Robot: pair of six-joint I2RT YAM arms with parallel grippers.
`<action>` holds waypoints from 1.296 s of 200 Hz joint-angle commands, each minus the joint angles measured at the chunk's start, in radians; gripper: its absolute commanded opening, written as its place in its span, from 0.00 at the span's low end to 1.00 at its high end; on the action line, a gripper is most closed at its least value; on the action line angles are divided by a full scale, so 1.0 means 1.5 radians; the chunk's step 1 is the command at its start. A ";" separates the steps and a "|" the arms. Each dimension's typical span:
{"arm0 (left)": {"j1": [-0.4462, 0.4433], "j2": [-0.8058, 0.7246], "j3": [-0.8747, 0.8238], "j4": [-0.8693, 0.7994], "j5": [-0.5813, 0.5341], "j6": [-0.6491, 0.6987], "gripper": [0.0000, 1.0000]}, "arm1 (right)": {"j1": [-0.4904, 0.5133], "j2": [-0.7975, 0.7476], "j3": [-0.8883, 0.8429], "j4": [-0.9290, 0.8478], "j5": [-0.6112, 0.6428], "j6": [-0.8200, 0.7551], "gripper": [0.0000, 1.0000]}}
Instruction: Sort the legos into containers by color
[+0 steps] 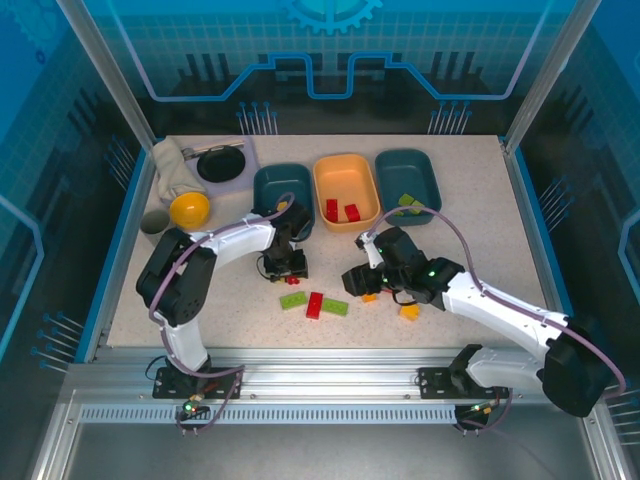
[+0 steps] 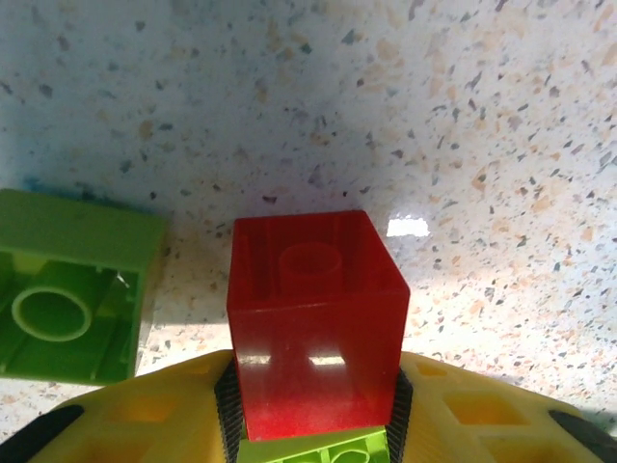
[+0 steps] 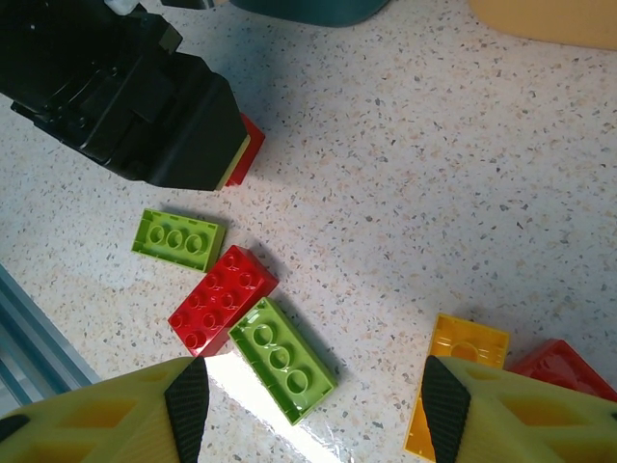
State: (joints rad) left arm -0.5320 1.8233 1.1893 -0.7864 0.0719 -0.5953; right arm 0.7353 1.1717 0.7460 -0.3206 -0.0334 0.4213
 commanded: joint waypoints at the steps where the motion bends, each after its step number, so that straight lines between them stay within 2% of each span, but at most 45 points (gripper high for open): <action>1: 0.000 0.026 0.029 -0.018 0.002 0.021 0.46 | 0.008 0.016 0.023 0.012 0.007 0.006 0.63; 17: 0.000 0.036 0.039 -0.020 -0.004 0.025 0.45 | 0.008 0.023 0.031 0.012 0.005 0.007 0.63; 34: -0.004 0.037 0.052 -0.023 -0.015 0.028 0.37 | 0.008 0.025 0.040 0.005 0.015 0.008 0.62; 60: -0.019 0.015 0.085 -0.042 -0.034 0.030 0.33 | -0.002 0.001 0.052 -0.010 0.043 0.016 0.62; 92: -0.027 -0.016 0.178 -0.087 -0.022 0.010 0.33 | -0.079 -0.048 0.070 -0.008 0.050 0.065 0.62; 114: -0.026 0.006 0.267 -0.094 0.000 0.003 0.33 | -0.140 -0.057 0.085 0.013 0.038 0.100 0.62; 151: -0.024 0.133 0.456 -0.079 0.049 0.004 0.33 | -0.212 -0.015 0.140 0.031 0.015 0.142 0.62; 192: -0.006 0.296 0.666 -0.061 0.106 -0.019 0.35 | -0.256 0.043 0.181 0.042 0.007 0.191 0.62; 227: 0.013 0.400 0.780 -0.013 0.155 -0.051 0.35 | -0.277 0.067 0.203 0.045 -0.007 0.209 0.62; 259: 0.021 0.460 0.822 0.029 0.179 -0.076 0.36 | -0.291 0.075 0.214 0.024 -0.023 0.200 0.62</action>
State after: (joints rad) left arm -0.5091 2.4718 2.3478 -0.7979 0.2684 -0.6586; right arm 0.3233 1.2778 1.0298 -0.2737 -0.0360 0.7094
